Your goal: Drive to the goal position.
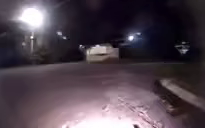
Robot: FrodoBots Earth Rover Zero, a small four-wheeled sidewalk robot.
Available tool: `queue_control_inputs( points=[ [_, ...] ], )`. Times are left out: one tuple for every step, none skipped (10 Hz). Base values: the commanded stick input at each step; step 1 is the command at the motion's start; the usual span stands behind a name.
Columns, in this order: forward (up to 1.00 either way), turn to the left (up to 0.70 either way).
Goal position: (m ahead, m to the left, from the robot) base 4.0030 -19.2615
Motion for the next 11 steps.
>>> queue_control_inputs(
  points=[
    [0.7, 0.0],
    [0.7, 0.0],
    [0.7, 0.0],
    [0.7, 0.0],
    [0.7, 0.0],
    [0.7, 0.0],
    [0.7, 0.0],
    [0.7, 0.0],
    [0.7, -0.15],
    [0.7, -0.35],
    [0.7, -0.35]
  ],
)
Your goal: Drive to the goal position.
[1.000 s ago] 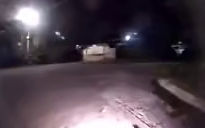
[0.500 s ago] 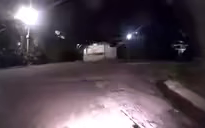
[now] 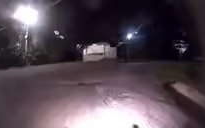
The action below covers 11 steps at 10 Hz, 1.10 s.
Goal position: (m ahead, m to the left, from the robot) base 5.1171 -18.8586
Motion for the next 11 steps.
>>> queue_control_inputs(
  points=[
    [0.7, -0.35],
    [0.7, -0.35],
    [0.7, -0.35],
    [0.7, -0.08],
    [0.7, 0.0],
    [0.7, 0.0],
    [0.7, 0.0],
    [0.7, 0.0],
    [0.7, 0.0],
    [0.7, 0.0],
    [0.7, 0.0]
  ],
)
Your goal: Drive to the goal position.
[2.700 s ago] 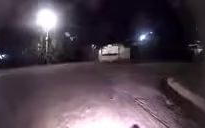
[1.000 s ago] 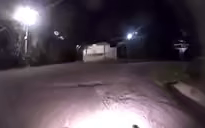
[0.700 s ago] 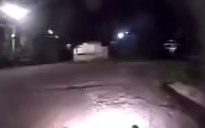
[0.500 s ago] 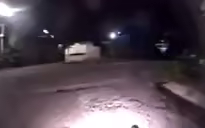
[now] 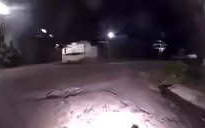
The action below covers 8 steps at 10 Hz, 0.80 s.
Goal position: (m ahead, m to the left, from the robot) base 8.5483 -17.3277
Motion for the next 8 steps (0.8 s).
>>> queue_control_inputs(
  points=[
    [0.7, 0.0],
    [0.7, -0.12],
    [0.7, -0.35],
    [0.7, -0.35],
    [0.7, -0.35],
    [0.7, -0.35],
    [0.7, -0.35],
    [0.7, -0.35]
  ],
)
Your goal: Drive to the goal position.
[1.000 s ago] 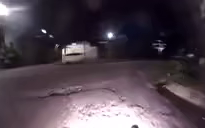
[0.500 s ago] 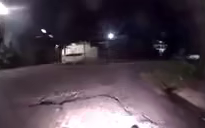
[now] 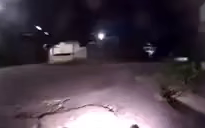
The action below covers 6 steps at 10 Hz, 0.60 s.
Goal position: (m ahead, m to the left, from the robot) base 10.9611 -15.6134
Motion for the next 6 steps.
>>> queue_control_inputs(
  points=[
    [0.7, -0.35],
    [0.7, -0.01],
    [0.7, 0.0],
    [0.7, 0.0],
    [0.7, 0.0],
    [0.7, 0.0]
  ],
)
